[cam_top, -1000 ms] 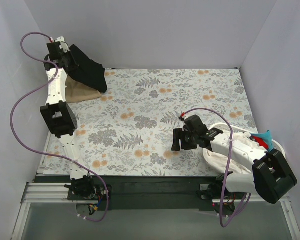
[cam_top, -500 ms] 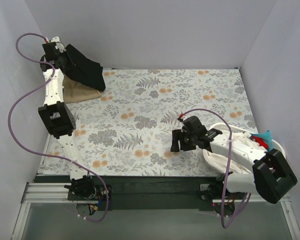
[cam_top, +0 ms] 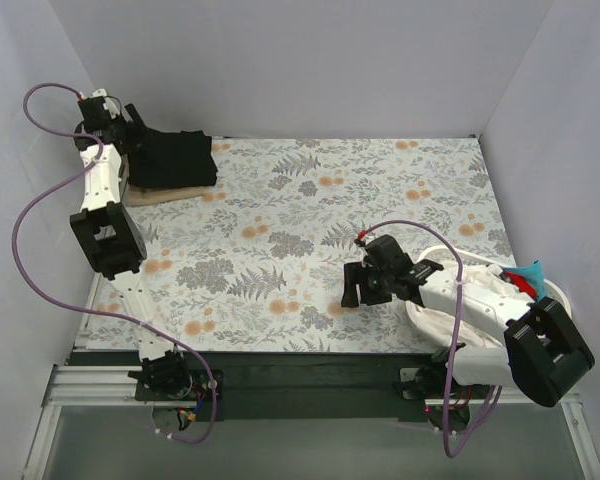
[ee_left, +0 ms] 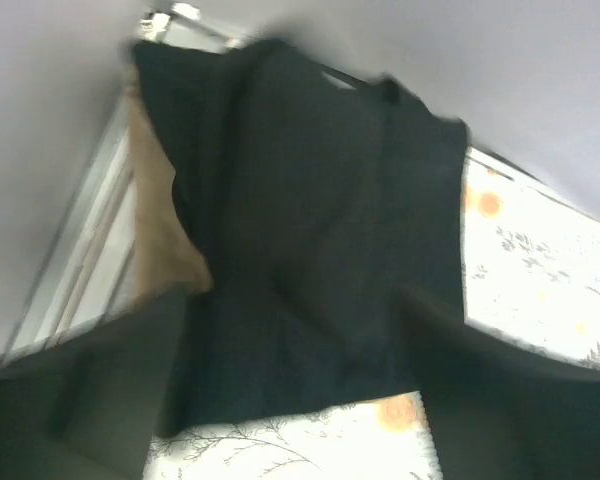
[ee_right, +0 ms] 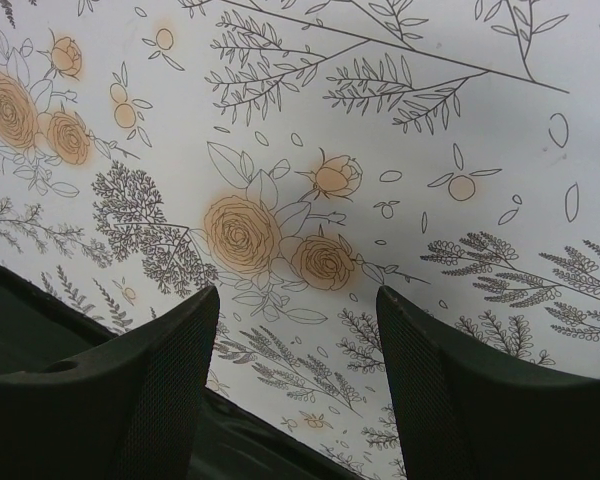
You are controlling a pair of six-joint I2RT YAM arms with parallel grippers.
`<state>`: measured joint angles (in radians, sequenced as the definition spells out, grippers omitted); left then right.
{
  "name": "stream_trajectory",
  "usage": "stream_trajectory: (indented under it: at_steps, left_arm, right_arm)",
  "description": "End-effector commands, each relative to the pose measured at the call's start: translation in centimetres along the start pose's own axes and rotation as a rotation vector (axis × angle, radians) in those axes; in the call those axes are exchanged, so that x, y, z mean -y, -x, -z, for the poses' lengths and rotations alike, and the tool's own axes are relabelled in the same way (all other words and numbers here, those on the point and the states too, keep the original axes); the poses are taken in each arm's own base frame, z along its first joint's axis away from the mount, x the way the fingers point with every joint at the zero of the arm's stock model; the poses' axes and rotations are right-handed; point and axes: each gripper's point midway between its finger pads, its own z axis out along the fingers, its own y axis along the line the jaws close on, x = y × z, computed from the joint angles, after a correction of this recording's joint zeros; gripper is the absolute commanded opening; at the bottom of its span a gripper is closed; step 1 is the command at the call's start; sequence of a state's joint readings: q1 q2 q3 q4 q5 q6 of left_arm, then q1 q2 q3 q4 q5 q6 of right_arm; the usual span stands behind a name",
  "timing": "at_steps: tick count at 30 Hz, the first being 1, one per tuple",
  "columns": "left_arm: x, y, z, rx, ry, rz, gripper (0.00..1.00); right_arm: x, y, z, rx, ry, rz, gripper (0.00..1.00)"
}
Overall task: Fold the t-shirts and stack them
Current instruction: Neatly place the folded tshirt to the corner, then reset both grippers
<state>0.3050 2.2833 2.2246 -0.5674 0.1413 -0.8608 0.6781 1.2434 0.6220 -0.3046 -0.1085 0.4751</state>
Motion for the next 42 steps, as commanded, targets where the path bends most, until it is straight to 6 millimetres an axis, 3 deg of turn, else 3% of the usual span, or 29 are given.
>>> stream_trajectory:
  at_steps: [1,8,11,14,15,16,17,18,19,20,21,22,23,24,25,26,27,29,30,31,35,37,42]
  left_arm:
    - [-1.6,3.8,2.4,0.109,0.092,0.042,0.96]
    - [-2.7,4.9,3.9,0.145,0.17,0.075,0.97]
    - [-1.9,5.2,5.2,0.147,0.14,0.085,0.97]
    - [-0.4,4.1,7.1,0.143,0.129,0.071,0.97]
    - [0.9,3.6,7.6,0.147,0.109,0.057,0.97]
    - [2.2,4.1,10.0,0.182,0.089,0.037,0.97]
    - [2.2,1.4,9.6,0.153,0.091,0.024,0.98]
    - [4.0,-0.3,10.2,0.141,0.072,-0.004,0.98]
    - [5.3,0.2,12.9,0.187,0.051,-0.03,0.98]
    - [5.9,-4.2,12.5,0.127,0.048,-0.055,0.98]
    - [6.2,-5.4,13.5,0.124,0.045,-0.06,0.98]
    - [7.4,-5.0,16.0,0.176,0.009,-0.062,0.98]
    - [8.3,-7.2,16.8,0.152,-0.012,-0.068,0.98]
    - [7.9,-11.3,16.9,0.085,-0.011,-0.083,0.98]
    - [8.0,-11.6,19.1,0.119,-0.019,-0.081,0.98]
    - [10.1,-13.9,20.3,0.097,-0.072,-0.104,0.98]
    - [9.5,-17.8,20.6,0.037,-0.072,-0.12,0.98]
    - [11.0,-19.7,23.8,0.045,-0.142,-0.105,0.98]
    - [10.4,-22.5,24.3,-0.004,-0.151,-0.102,0.98]
    - [10.7,-22.7,26.2,0.013,-0.191,-0.089,0.98]
    - [11.3,-25.1,29.2,-0.017,-0.283,-0.07,0.98]
    - [11.8,-24.6,30.2,-0.01,-0.315,-0.066,0.98]
    - [12.2,-24.8,30.7,-0.012,-0.349,-0.064,0.98]
  right_arm:
    - [-0.5,0.1,-0.1,0.012,0.021,-0.001,0.7]
    - [-0.6,0.5,0.4,0.047,0.02,0.003,0.71]
    - [-0.7,1.1,0.9,0.071,0.02,0.002,0.71]
    - [-0.7,1.7,1.4,0.107,0.013,0.005,0.71]
    - [-0.8,2.1,1.6,0.124,0.011,0.009,0.71]
    - [-0.9,2.4,1.9,0.138,0.01,0.011,0.71]
    - [-0.9,2.7,2.1,0.15,0.011,0.014,0.71]
    - [-1.0,3.1,2.3,0.165,0.009,0.016,0.71]
    - [-1.2,3.5,2.6,0.182,0.012,0.019,0.71]
    - [-1.3,3.7,2.8,0.193,0.014,0.023,0.71]
    - [-1.3,4.0,3.0,0.205,0.01,0.026,0.71]
    - [-1.6,4.7,3.5,0.23,0.015,0.031,0.71]
    - [-1.7,5.0,3.7,0.241,0.018,0.033,0.71]
    - [-1.9,5.2,4.0,0.25,0.022,0.04,0.71]
    - [-1.8,6.0,4.4,0.284,0.004,0.042,0.71]
    - [-1.8,6.3,4.6,0.294,0.002,0.043,0.71]
    - [-1.7,6.6,4.8,0.305,-0.007,0.05,0.71]
    - [-1.9,7.2,5.3,0.324,-0.011,0.054,0.71]
    - [-1.9,7.3,5.5,0.329,-0.013,0.055,0.71]
    - [-1.9,7.5,5.7,0.336,-0.013,0.055,0.71]
    - [-2.0,8.0,6.2,0.36,-0.018,0.06,0.71]
    - [-2.0,8.2,6.5,0.375,-0.024,0.064,0.71]
    - [-1.7,8.6,7.1,0.406,-0.039,0.07,0.71]
